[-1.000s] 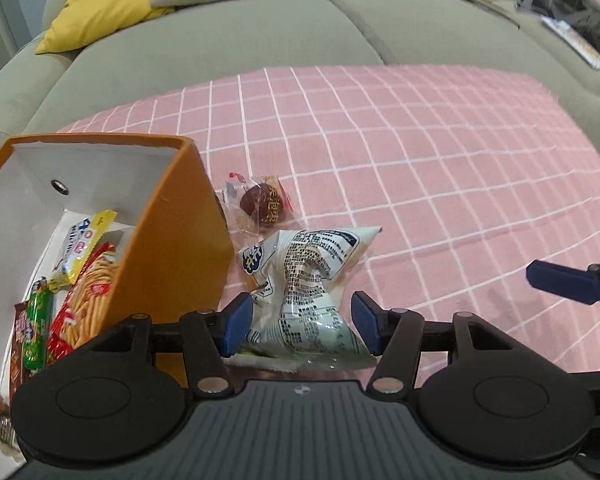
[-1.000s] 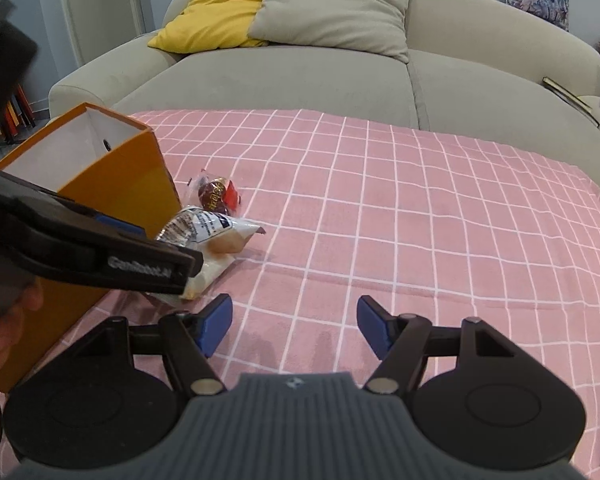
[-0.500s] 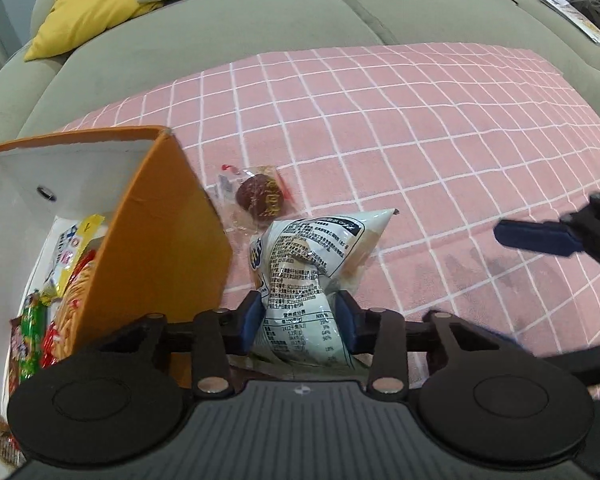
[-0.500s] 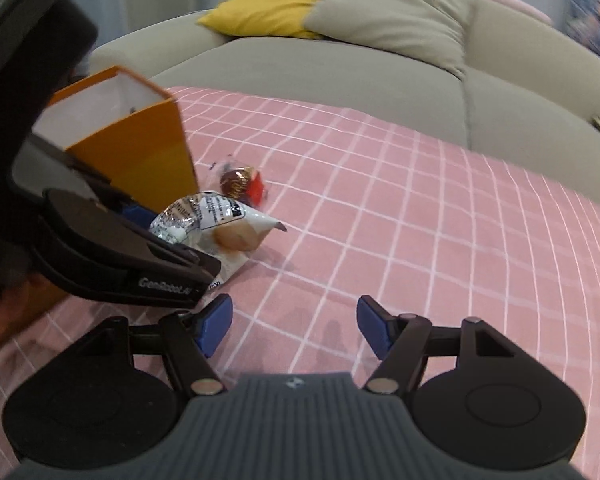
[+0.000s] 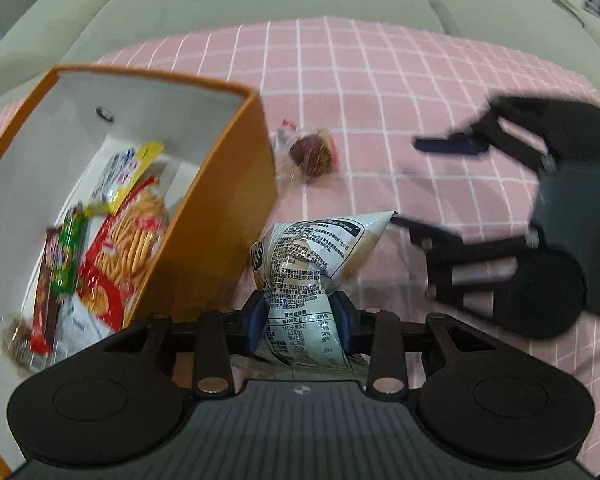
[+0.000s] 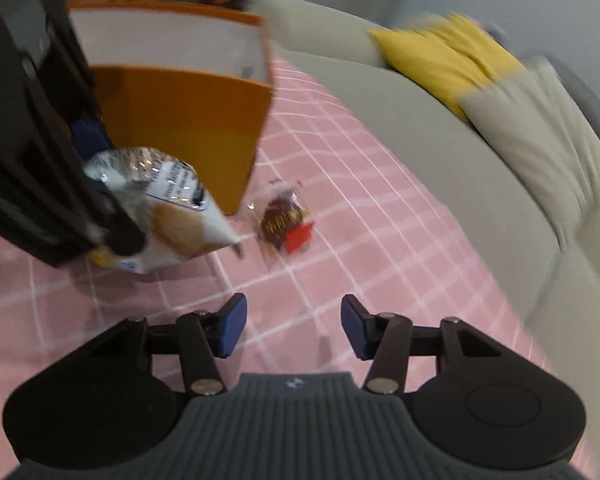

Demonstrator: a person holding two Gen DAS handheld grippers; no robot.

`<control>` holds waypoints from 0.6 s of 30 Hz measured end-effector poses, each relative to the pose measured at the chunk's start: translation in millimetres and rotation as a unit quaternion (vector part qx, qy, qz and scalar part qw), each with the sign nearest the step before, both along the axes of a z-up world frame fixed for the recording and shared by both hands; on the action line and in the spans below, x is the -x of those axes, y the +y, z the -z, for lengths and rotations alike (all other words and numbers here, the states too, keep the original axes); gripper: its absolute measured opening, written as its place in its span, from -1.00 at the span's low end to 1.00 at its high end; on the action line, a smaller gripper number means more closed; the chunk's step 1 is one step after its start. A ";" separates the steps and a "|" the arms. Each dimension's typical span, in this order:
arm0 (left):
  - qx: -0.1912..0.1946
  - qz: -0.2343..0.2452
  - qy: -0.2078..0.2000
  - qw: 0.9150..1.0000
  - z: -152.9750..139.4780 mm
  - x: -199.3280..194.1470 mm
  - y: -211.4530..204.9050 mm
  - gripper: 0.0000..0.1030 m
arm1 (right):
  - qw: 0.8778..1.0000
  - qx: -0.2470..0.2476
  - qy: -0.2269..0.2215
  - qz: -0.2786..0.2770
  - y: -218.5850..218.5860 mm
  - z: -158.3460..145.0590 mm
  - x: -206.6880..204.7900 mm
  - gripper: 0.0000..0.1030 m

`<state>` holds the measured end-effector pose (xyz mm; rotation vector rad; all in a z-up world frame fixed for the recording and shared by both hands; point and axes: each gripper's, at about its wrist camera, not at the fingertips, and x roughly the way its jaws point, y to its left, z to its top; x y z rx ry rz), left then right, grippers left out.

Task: Organize snacks
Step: 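Grasp the silver pouch with the left gripper while the right grasps the wrapped chocolate ball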

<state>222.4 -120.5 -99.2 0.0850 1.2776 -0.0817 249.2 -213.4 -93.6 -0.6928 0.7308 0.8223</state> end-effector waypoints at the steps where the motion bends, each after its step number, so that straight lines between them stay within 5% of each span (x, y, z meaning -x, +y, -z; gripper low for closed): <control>1: 0.002 -0.007 0.007 1.000 0.8 -0.8 2.4 -0.21 | 1.000 0.006 -0.002 -0.024 2.3 0.3 -5.6 -0.04; 9: 0.014 -0.028 0.031 0.999 5.3 1.8 11.8 -0.21 | 0.993 0.021 -0.001 -0.120 30.7 6.8 -37.8 -0.04; 18: 0.031 -0.032 0.039 0.998 8.3 6.7 21.2 -0.21 | 0.992 0.031 -0.014 -0.118 48.4 24.7 -43.4 -0.08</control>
